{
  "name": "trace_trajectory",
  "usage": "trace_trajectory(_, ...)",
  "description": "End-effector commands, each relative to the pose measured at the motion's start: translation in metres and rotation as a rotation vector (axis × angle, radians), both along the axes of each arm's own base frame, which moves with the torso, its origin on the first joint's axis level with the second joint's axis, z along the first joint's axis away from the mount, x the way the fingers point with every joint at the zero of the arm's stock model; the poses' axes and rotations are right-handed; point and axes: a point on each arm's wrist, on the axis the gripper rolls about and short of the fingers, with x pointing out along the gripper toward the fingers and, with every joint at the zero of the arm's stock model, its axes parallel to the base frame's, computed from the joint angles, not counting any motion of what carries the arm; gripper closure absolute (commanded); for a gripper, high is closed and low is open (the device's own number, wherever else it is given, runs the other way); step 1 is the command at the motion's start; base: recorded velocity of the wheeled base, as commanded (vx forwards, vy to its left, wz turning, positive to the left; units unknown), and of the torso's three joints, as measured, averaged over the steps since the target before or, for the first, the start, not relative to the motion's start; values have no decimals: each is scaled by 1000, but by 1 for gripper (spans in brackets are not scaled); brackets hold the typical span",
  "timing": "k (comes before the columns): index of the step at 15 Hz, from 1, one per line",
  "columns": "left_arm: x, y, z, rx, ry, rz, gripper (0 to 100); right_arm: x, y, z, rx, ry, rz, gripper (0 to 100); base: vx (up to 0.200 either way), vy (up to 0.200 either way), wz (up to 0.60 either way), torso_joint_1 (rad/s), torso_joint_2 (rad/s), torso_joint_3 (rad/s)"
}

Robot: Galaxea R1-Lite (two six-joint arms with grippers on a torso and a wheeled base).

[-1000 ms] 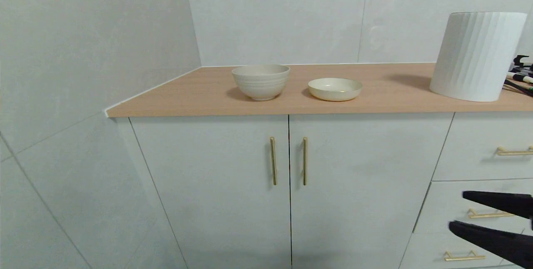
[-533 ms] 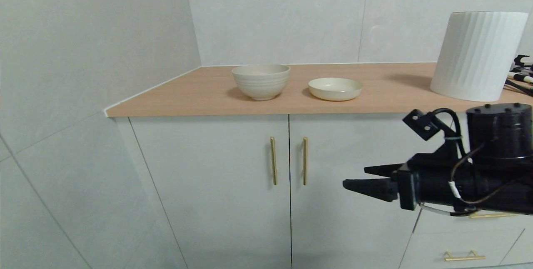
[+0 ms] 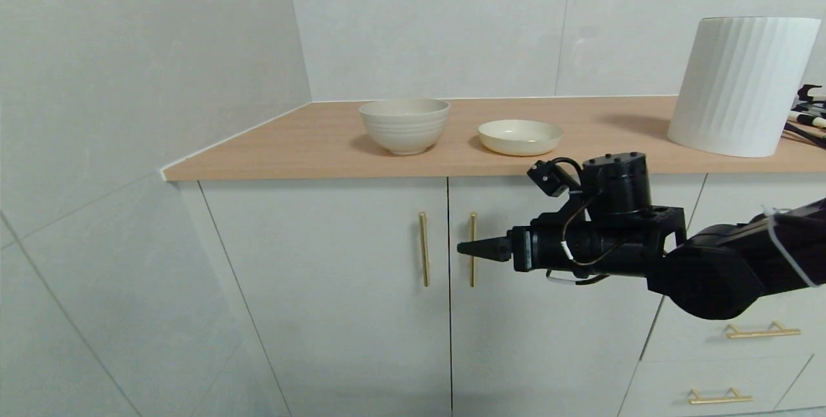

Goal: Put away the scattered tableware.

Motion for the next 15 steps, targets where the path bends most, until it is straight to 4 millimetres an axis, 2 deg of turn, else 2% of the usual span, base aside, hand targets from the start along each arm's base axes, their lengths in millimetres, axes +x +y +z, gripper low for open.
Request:
trace_trajectory(1, 0, 0, 0, 0, 1, 0, 0, 12, 11, -30, -8, 43, 3, 0, 0, 0, 0, 0, 0, 0)
trace_trajectory(5, 0, 0, 0, 0, 1, 0, 0, 21, 16, -47, 0, 33, -2, 0, 0, 0, 0, 0, 0, 0)
trace_trajectory(12, 0, 0, 0, 0, 1, 0, 0, 28, 17, -54, 9, 11, -31, 0, 0, 0, 0, 0, 0, 0)
trace_trajectory(15, 0, 0, 0, 0, 1, 0, 0, 36, 21, -65, 31, -5, -91, 0, 0, 0, 0, 0, 0, 0)
